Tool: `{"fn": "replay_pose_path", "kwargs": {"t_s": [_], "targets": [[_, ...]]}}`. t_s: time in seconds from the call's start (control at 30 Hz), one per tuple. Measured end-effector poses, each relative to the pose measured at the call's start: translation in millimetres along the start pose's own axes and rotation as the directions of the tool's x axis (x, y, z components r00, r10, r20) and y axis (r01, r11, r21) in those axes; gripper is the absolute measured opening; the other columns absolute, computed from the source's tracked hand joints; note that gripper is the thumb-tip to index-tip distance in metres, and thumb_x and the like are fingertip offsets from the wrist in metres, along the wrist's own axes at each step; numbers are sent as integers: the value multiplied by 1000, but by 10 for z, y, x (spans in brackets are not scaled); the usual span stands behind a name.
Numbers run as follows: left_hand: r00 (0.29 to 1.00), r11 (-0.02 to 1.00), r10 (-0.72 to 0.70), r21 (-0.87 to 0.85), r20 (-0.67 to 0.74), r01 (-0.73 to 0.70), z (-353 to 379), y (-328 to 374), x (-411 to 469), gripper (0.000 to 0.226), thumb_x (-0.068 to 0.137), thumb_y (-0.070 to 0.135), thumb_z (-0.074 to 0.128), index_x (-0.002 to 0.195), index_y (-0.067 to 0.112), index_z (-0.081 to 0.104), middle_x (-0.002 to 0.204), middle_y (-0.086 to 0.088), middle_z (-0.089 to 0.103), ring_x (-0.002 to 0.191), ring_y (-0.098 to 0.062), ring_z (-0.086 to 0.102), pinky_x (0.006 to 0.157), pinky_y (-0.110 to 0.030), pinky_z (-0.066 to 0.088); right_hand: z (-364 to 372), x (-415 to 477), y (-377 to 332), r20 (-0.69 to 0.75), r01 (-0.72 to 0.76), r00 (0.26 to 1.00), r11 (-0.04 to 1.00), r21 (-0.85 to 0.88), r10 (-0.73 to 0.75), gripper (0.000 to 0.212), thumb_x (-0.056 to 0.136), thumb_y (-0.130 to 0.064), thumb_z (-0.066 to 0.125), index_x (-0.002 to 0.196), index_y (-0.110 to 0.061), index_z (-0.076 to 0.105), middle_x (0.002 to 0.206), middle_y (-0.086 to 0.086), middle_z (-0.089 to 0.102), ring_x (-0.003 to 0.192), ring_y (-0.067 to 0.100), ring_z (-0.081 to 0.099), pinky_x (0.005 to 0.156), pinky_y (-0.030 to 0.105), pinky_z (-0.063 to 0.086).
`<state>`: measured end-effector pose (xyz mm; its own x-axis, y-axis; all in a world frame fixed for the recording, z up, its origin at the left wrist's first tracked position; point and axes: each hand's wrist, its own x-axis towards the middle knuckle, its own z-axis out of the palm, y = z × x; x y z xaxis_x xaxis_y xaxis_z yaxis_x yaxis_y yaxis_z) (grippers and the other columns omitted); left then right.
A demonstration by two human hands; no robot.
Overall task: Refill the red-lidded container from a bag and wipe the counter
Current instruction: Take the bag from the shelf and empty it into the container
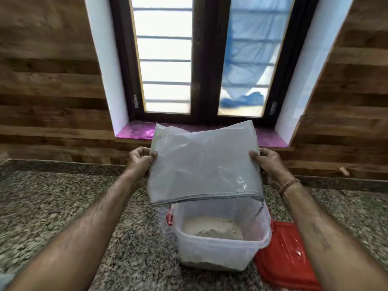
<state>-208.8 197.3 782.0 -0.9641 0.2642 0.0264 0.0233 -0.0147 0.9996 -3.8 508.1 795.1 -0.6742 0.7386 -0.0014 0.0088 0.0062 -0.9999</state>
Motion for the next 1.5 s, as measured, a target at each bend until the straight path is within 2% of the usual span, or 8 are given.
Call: {"fn": "replay_pose_path", "kwargs": {"t_s": [0.13,0.3,0.53,0.7,1.0,1.13,1.37,1.5], "targets": [[998,989,-63,132,-15,64,-644,-54,283,19,92,9,72,79,14,60,72,-9,60,28,0,44,29,-12,30,521,-70,-144,66,-96,993,995,29,94,12,92,-13,73,85,-11,63,78,7,72,54,14,69,49,25,57],[994,884,-83,454,-77,109,-1790,-547,503,18,87,12,76,77,12,61,77,-9,65,68,-20,57,59,-27,43,1625,-264,-17,124,-196,968,965,-172,219,11,90,-12,75,88,-8,65,78,10,70,52,14,67,48,25,55],[922,812,-310,440,-231,383,-2956,-1710,324,12,88,13,74,85,7,65,69,-3,57,75,-22,56,55,-28,39,3050,-580,626,112,-179,964,902,-392,240,27,87,-9,76,65,-13,62,62,4,59,44,10,52,46,20,41],[863,758,-399,418,-310,501,-3515,-2393,209,32,76,36,80,69,13,59,75,-13,69,77,-33,68,75,-46,57,3482,-737,1229,51,-265,944,840,-474,327,27,83,-12,80,64,-14,61,64,4,59,55,16,49,56,26,41],[831,693,-427,461,-357,554,-3698,-2509,-80,23,87,29,78,92,10,66,89,-8,70,67,-21,58,53,-25,37,3487,-1163,2224,-145,-357,916,594,-721,374,23,77,-24,82,73,-17,61,79,3,67,74,21,61,57,28,47],[858,666,-402,541,-320,514,-3650,-2557,-63,21,87,33,77,90,16,64,88,-5,71,75,-25,65,61,-30,47,3447,-1272,2406,-181,-370,914,566,-736,362,26,79,-15,75,99,-16,59,99,8,68,94,30,64,87,45,57],[876,650,-352,588,-329,482,-3468,-2475,-90,35,88,34,75,112,15,57,102,-5,68,85,-28,64,69,-33,47,3418,-1326,2377,-119,-316,920,528,-788,373,38,82,-18,71,116,-15,55,104,11,67,95,32,64,77,36,53],[923,621,-191,687,-333,376,-3215,-2261,-40,56,84,38,77,126,16,47,133,-15,52,118,-36,51,90,-45,43,3488,-1332,2179,-36,-210,958,607,-767,286,46,87,-26,68,128,-16,50,117,9,65,101,29,63,84,39,54]]}}
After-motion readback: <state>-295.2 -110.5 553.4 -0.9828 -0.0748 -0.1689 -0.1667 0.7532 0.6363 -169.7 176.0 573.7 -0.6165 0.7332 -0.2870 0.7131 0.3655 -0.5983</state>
